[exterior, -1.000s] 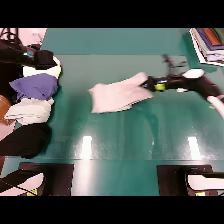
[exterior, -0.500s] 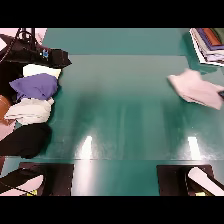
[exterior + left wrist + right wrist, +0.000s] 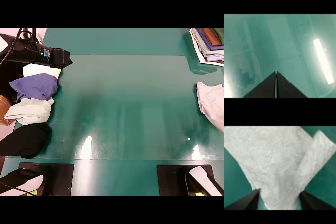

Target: Fold the shirts.

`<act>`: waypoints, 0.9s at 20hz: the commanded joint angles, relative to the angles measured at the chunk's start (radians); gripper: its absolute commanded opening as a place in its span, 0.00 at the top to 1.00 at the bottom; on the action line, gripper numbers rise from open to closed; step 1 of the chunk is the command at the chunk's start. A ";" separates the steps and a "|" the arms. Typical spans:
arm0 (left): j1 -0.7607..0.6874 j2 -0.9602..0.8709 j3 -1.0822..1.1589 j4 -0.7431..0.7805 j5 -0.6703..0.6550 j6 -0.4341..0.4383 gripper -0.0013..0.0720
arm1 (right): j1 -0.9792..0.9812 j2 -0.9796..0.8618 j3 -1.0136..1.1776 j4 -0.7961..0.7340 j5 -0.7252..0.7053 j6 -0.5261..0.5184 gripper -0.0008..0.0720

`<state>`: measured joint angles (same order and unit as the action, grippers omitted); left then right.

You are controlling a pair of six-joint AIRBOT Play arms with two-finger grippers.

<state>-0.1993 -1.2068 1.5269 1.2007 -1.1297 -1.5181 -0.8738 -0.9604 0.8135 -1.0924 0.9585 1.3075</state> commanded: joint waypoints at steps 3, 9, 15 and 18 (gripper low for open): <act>0.000 0.000 0.000 0.000 -0.007 0.000 0.96 | -0.111 0.005 0.155 -0.053 0.131 0.005 0.16; 0.000 0.000 0.000 -0.003 -0.008 -0.001 0.95 | 0.291 0.043 0.183 0.106 0.167 0.005 0.18; 0.000 0.000 0.000 -0.003 -0.006 -0.001 0.95 | 0.838 0.058 0.158 0.094 0.082 0.004 0.94; 0.000 0.000 0.000 -0.003 -0.006 -0.001 0.95 | 0.981 0.058 0.158 0.095 0.030 0.004 0.97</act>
<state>-0.1997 -1.2068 1.5269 1.1973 -1.1374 -1.5192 -0.0574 -0.9047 0.9730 -0.9981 1.0454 1.3109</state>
